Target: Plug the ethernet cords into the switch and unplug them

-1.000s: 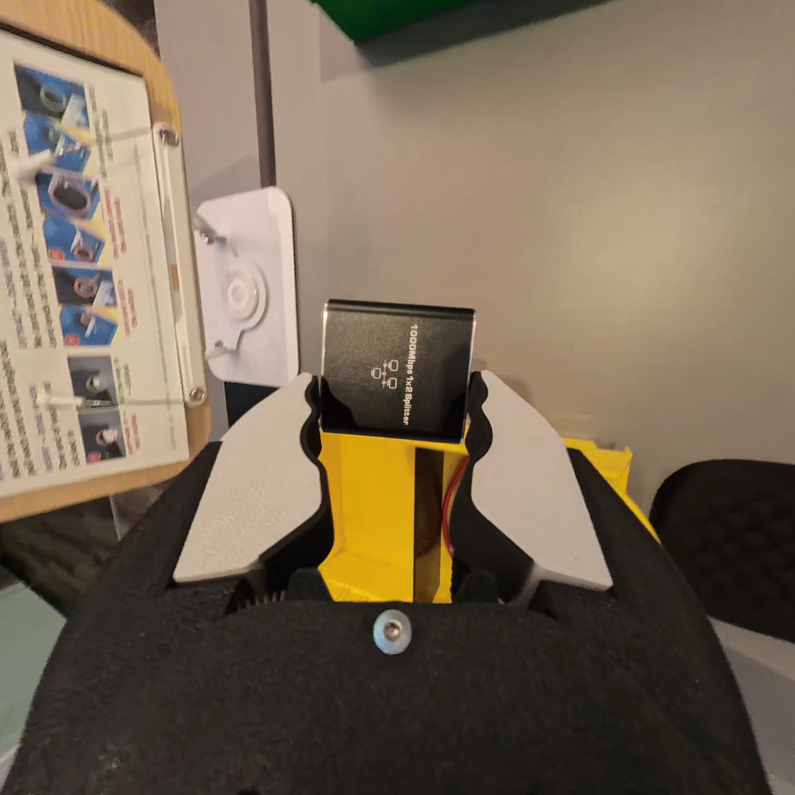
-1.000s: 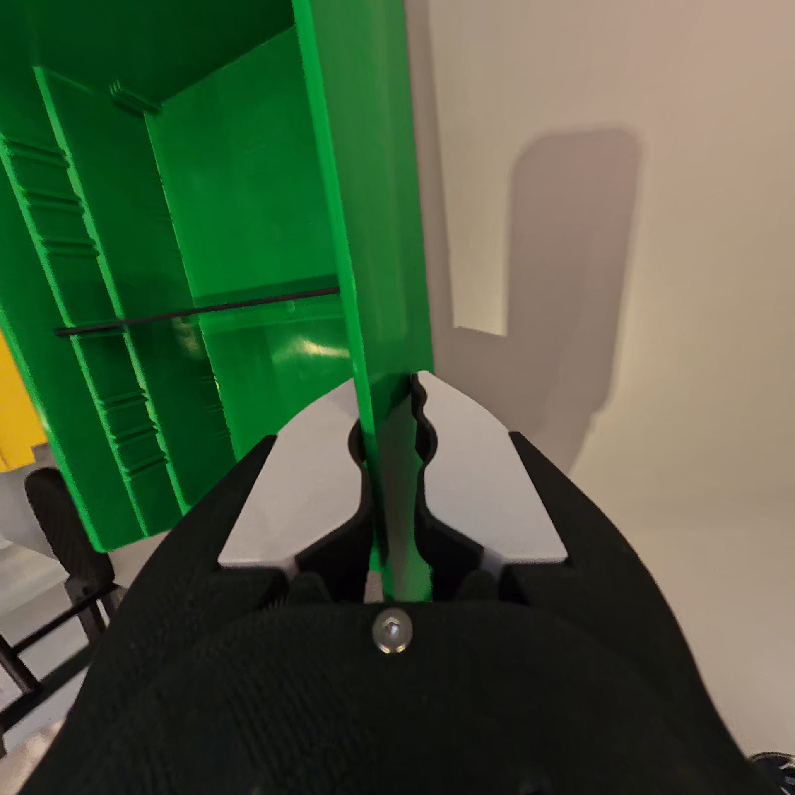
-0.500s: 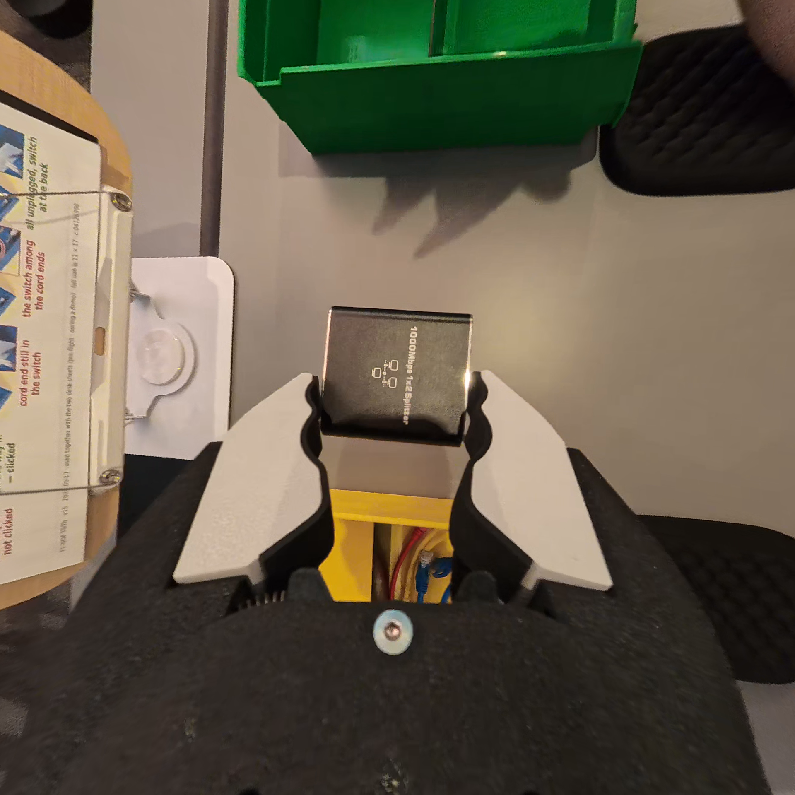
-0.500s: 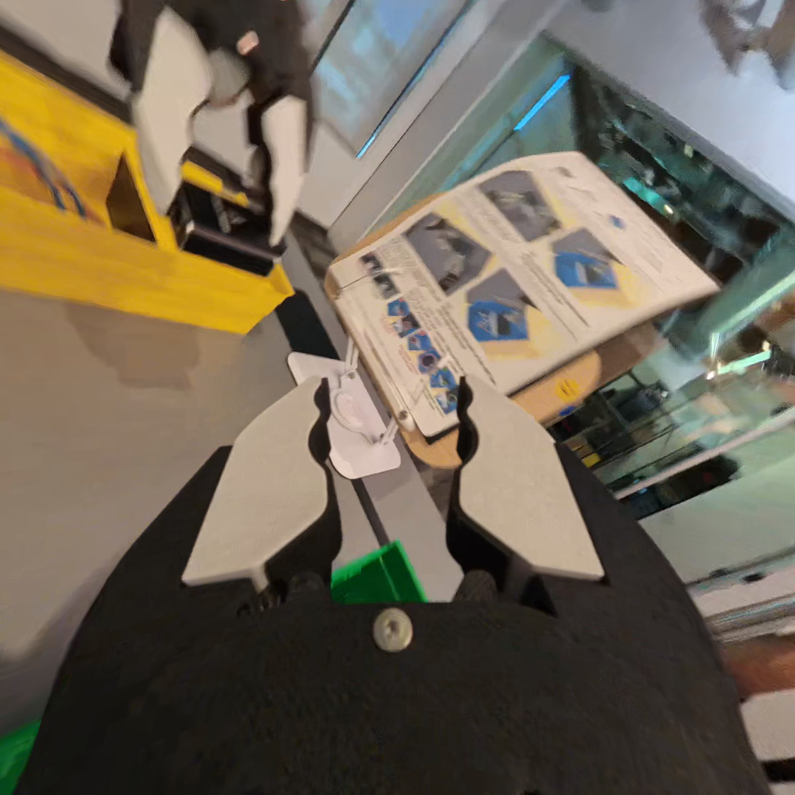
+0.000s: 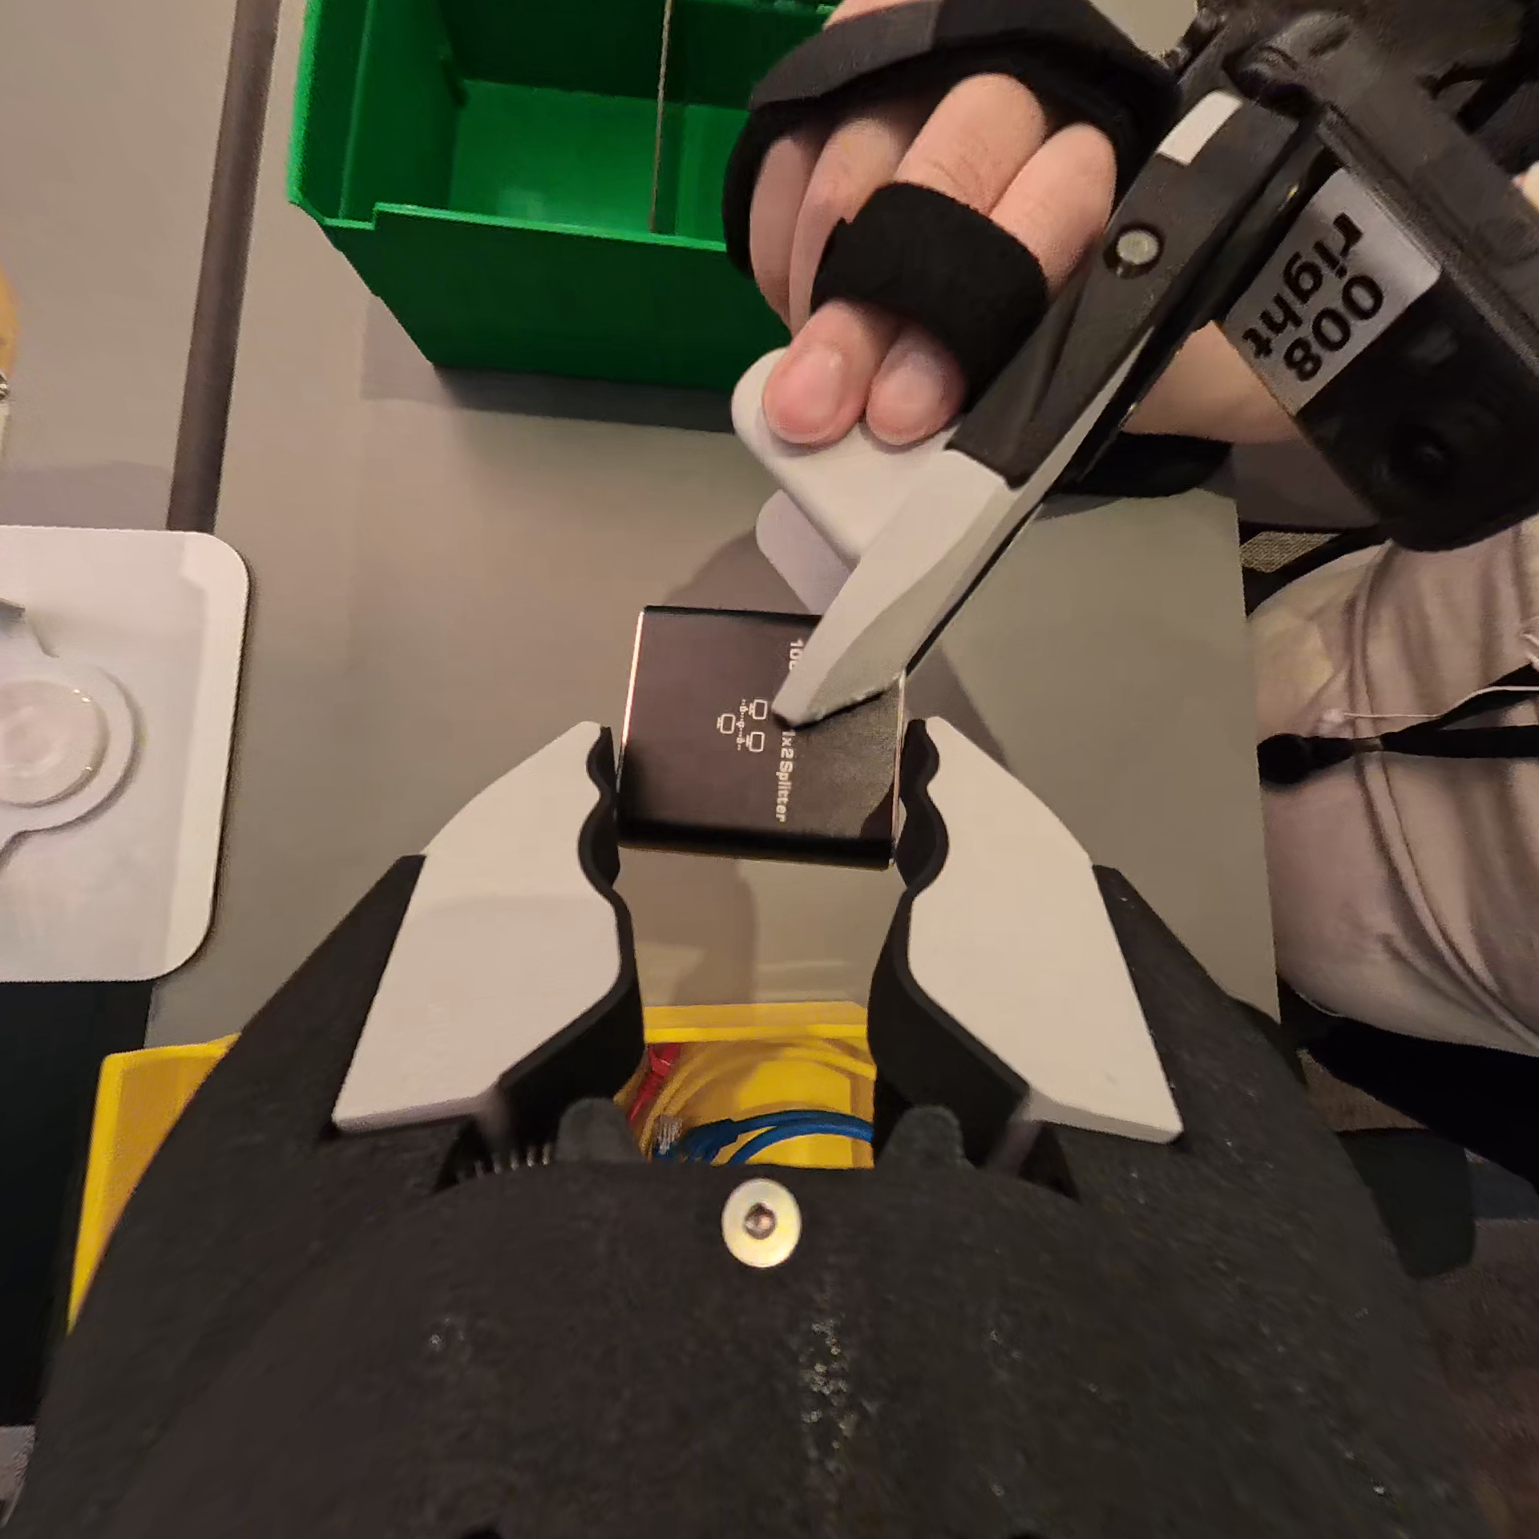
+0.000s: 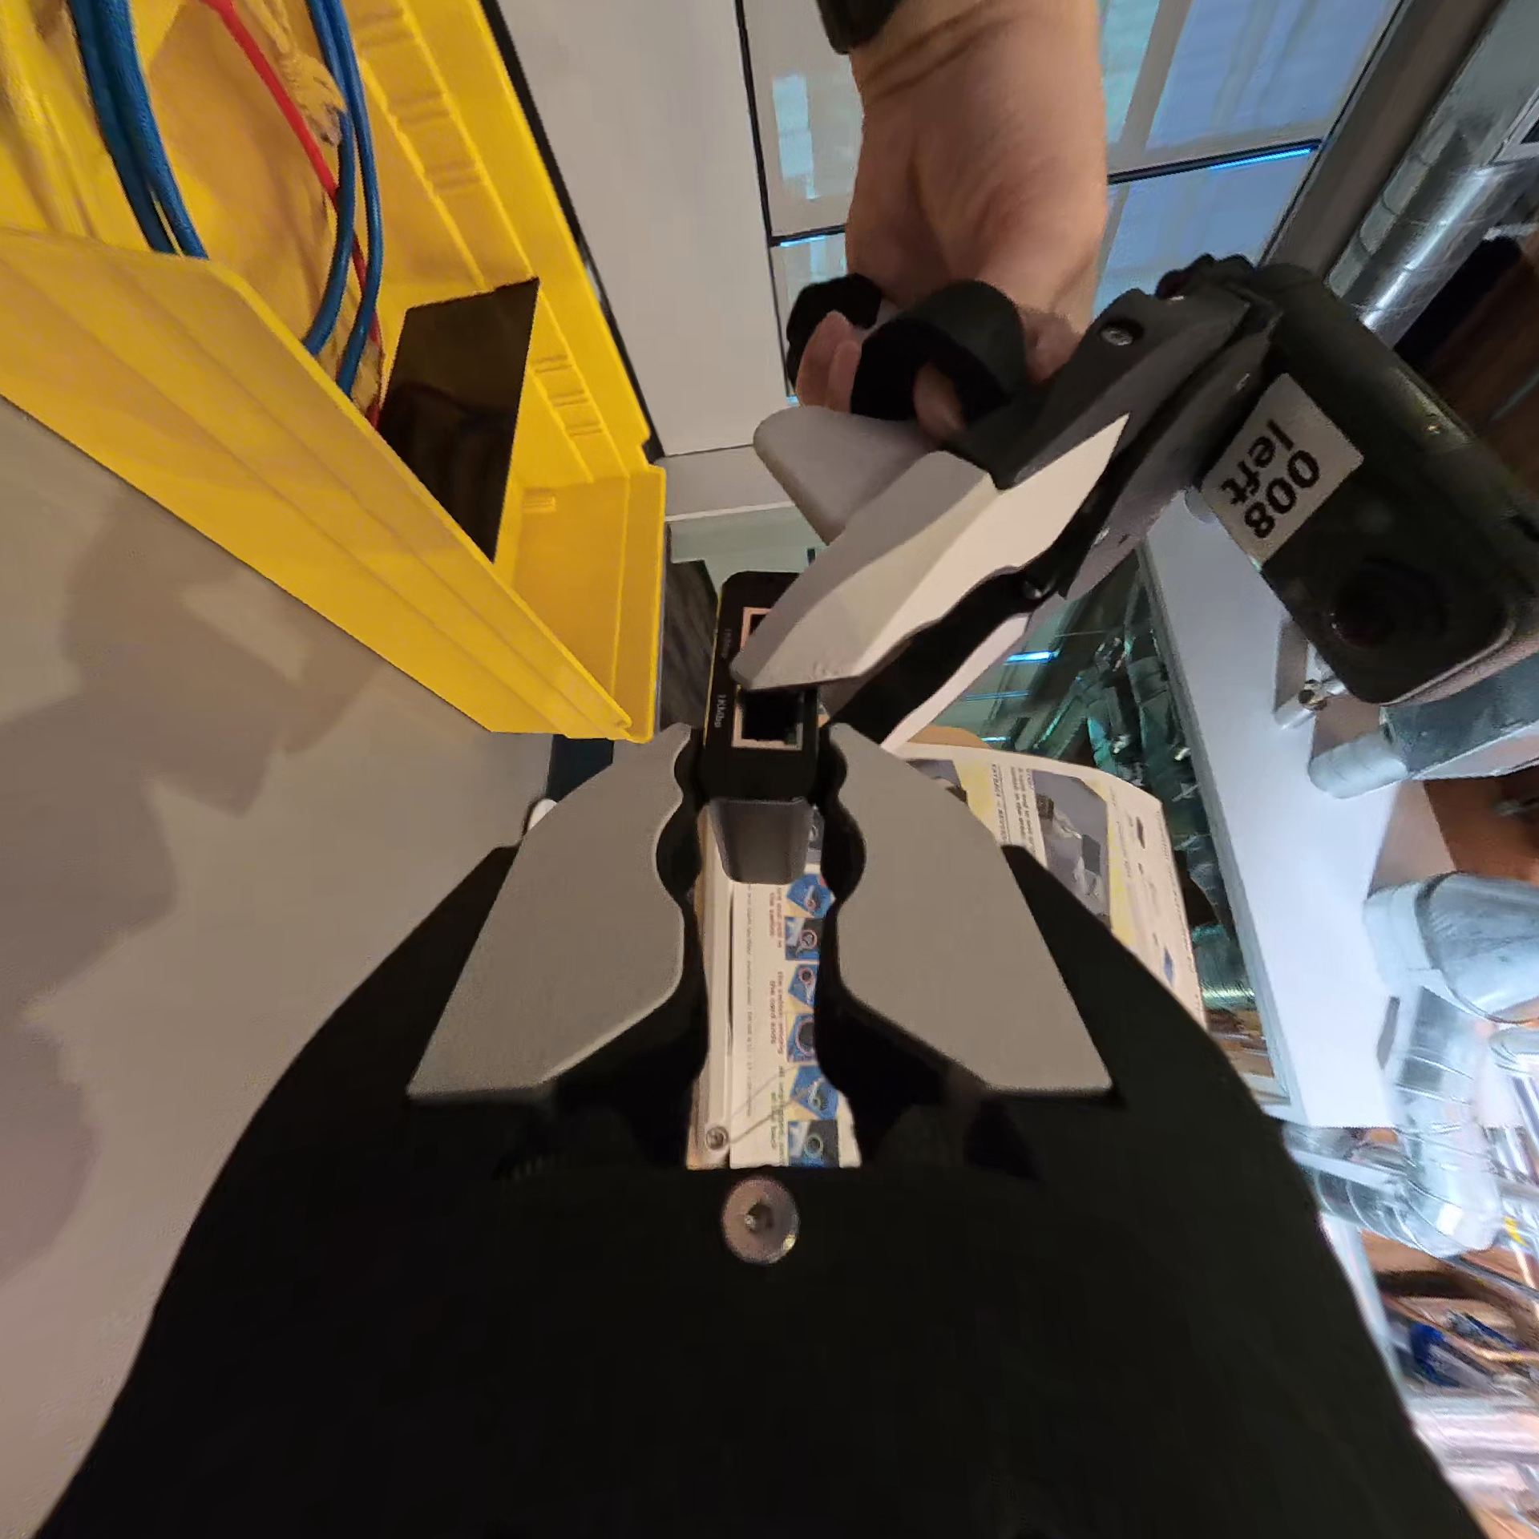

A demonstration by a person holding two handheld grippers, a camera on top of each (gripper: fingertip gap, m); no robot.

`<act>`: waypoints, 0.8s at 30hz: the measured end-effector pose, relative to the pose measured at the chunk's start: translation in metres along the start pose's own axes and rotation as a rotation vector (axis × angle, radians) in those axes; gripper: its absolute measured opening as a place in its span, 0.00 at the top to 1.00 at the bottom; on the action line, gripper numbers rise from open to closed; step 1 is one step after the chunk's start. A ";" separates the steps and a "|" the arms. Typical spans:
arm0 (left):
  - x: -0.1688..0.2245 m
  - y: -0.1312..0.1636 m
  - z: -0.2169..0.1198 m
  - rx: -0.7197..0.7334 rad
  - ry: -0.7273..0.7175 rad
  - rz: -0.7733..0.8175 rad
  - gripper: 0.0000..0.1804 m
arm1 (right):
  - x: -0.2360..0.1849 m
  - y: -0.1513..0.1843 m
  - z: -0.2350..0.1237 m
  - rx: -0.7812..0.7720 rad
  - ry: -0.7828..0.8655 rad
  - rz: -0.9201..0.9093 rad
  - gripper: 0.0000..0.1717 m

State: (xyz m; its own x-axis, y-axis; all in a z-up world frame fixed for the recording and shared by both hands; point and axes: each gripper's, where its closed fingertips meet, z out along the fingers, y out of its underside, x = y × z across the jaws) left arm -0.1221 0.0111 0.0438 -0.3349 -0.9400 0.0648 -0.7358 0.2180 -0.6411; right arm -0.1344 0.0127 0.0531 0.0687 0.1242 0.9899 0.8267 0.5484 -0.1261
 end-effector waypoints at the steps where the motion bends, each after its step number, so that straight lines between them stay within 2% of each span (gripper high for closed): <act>1: 0.001 0.003 0.000 -0.002 0.005 0.011 0.64 | -0.001 -0.003 0.001 0.013 -0.007 0.017 0.85; 4: 0.000 0.003 -0.011 0.064 -0.029 0.025 0.64 | -0.010 -0.002 0.005 0.015 -0.036 0.045 0.85; 7: -0.003 0.003 -0.040 0.188 -0.125 0.023 0.63 | -0.036 0.007 0.015 -0.010 -0.109 0.040 0.85; 10: 0.008 0.027 -0.059 0.185 -0.170 0.008 0.63 | -0.068 0.020 0.026 -0.068 -0.208 0.021 0.85; 13: 0.027 0.074 -0.061 0.056 -0.203 0.011 0.69 | -0.096 0.037 0.032 -0.154 -0.290 -0.053 0.85; 18: 0.058 0.168 -0.058 -0.234 -0.216 -0.054 0.71 | -0.137 0.054 0.038 -0.191 -0.395 -0.063 0.85; 24: 0.087 0.249 -0.048 -0.488 -0.254 -0.032 0.74 | -0.159 0.070 0.036 -0.216 -0.439 -0.038 0.85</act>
State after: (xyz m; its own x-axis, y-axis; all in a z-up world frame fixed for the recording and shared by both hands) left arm -0.3623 -0.0037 -0.0735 -0.2003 -0.9687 -0.1468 -0.9509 0.2283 -0.2091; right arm -0.1082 0.0611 -0.1159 -0.1674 0.4701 0.8666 0.9243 0.3807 -0.0280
